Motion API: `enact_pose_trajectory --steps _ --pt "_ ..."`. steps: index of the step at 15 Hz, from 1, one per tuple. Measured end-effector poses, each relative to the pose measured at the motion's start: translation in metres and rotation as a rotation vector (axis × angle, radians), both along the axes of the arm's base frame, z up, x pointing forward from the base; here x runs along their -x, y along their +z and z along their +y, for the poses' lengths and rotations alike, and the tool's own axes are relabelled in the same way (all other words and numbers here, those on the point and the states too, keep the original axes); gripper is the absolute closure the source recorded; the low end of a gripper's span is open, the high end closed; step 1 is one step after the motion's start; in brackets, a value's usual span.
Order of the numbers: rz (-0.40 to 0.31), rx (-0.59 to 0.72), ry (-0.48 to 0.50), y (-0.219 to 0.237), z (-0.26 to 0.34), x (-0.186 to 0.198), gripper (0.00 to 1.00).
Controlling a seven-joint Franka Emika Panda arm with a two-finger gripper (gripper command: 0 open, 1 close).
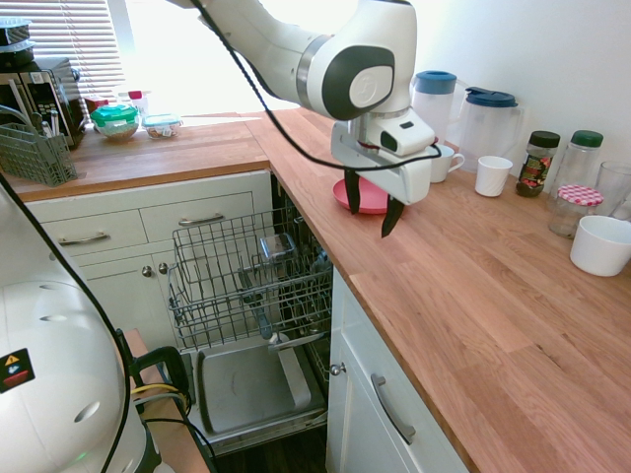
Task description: Put the plate in the dishwasher
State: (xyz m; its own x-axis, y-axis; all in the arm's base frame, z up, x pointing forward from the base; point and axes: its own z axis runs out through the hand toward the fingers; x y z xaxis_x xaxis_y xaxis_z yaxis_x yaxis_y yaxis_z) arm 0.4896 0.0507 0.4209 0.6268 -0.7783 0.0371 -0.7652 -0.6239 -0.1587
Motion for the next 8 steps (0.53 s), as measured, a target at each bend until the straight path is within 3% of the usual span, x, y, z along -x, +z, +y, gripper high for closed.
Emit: enact_pose_trajectory --steps 8 --pt "-0.061 -0.127 -0.006 -0.018 0.058 -0.105 0.0"
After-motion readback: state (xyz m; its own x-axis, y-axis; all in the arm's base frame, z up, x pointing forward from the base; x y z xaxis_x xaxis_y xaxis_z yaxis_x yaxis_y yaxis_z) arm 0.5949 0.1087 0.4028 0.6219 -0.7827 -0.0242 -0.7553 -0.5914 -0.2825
